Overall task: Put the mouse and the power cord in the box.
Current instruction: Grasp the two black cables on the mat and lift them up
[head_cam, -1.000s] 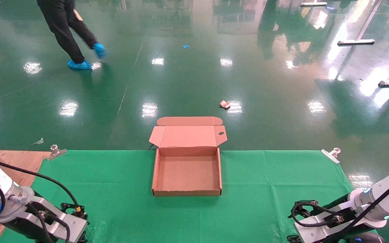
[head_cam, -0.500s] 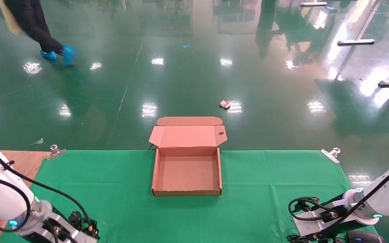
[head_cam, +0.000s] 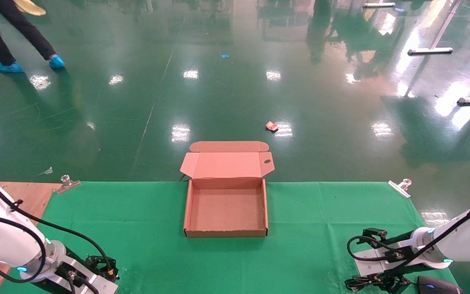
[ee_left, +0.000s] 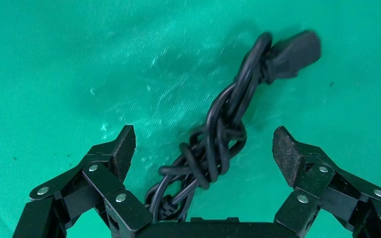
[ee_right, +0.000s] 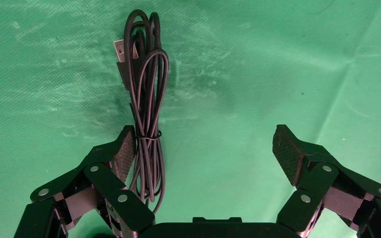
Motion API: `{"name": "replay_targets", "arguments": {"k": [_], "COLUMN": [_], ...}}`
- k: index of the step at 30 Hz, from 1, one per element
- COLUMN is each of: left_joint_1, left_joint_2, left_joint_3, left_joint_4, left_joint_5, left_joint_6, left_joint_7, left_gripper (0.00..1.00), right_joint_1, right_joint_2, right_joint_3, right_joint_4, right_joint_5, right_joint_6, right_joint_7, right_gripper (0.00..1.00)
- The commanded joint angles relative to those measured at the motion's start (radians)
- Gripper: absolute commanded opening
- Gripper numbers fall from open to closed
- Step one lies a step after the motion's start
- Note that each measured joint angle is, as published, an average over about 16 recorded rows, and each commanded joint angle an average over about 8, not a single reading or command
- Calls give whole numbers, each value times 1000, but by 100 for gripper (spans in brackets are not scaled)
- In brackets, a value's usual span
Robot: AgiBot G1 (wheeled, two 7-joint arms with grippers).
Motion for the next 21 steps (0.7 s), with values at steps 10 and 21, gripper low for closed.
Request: {"name": "replay_targets", "arguments": {"k": [10, 21], "left_joint_1": [0, -2], "left_joint_2": [8, 0], "left_joint_3": [0, -3], "left_joint_4": [38, 54], "left_joint_5": [2, -3], "left_joint_6": [-71, -87], "left_joint_7": [19, 34], "left_gripper": [21, 0], "right_joint_1": [-8, 9], "right_joint_2": [-3, -6], "right_joint_3": [7, 14], "right_joint_4": [-35, -46], "right_joint_5": [10, 21], "right_joint_6": [11, -21], "right_joint_7": [-28, -46], "right_gripper": [36, 0]}}
